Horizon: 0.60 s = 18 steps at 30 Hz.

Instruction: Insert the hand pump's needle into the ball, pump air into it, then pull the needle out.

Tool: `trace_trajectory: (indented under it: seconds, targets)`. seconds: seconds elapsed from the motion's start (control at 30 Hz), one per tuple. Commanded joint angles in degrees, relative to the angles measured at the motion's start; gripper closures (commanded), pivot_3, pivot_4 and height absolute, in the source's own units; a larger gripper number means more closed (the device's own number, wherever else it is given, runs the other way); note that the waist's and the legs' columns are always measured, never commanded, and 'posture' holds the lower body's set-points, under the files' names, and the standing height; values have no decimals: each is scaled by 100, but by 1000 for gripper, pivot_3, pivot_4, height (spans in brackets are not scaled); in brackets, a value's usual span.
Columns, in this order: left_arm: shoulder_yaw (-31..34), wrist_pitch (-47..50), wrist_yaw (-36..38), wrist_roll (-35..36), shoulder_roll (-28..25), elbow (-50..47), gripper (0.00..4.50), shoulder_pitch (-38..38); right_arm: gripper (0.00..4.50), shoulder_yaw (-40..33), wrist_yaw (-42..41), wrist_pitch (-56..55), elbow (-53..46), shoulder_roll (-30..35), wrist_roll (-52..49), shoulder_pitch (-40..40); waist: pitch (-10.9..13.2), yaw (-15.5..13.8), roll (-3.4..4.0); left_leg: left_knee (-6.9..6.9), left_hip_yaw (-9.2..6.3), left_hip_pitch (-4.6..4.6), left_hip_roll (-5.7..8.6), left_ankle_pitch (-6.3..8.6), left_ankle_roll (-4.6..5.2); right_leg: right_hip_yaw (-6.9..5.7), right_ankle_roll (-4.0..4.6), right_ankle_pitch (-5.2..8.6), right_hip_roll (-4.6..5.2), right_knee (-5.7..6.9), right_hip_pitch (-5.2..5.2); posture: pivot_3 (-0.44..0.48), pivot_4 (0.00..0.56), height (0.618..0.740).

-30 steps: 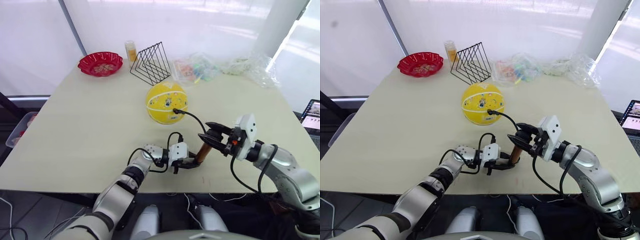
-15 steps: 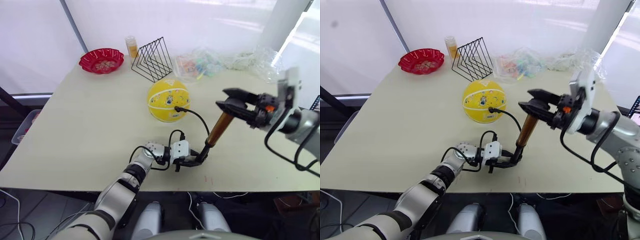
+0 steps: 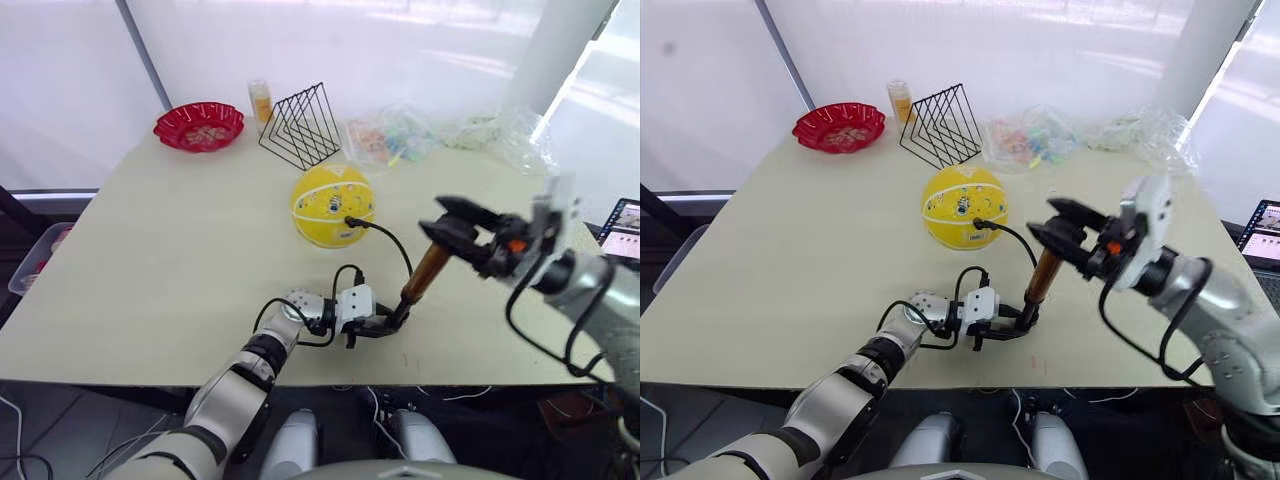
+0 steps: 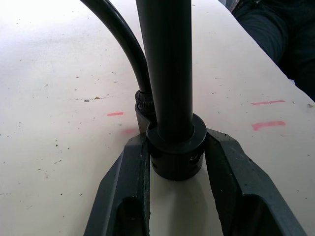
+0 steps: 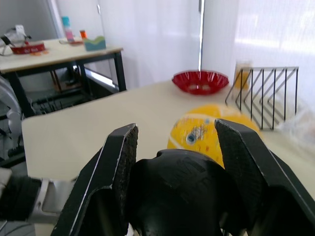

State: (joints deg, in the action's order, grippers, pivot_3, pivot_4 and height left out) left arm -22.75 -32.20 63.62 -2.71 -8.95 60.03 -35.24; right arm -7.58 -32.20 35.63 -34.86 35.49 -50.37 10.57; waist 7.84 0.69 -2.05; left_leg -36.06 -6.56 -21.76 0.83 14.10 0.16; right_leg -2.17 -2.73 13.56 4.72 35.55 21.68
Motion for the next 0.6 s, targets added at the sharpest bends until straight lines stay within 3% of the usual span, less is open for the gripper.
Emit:
trace_trajectory:
  seconds: [0.03,0.27,0.57,0.6]
  targets:
    - [-232,323,-58,-563,-318,623,3387,480,2491,917,-187,-57,459,-100,777,-449,-15,3,3,7,10,0,2,1,-1,-9,0,0,21,0,0,0,150,737]
    - [-155,263,-158,-529,-282,579,3387,631,2491,1737,-518,-1021,1225,-342,2130,-920,-41,-1,3,34,11,14,5,2,-3,-32,-1,-1,26,-15,4,0,150,737]
    - [-112,269,-187,-534,-269,575,3387,647,2491,1388,-618,-1125,1008,-630,1944,-758,-42,-4,7,34,15,17,6,2,-4,-62,-3,-2,21,-13,3,0,150,737]
    - [-107,268,-202,-537,-267,596,3387,637,2491,984,-534,-1001,744,-602,1499,-417,-42,-5,7,34,14,17,6,2,-4,-63,-3,-2,21,-14,3,0,150,737]
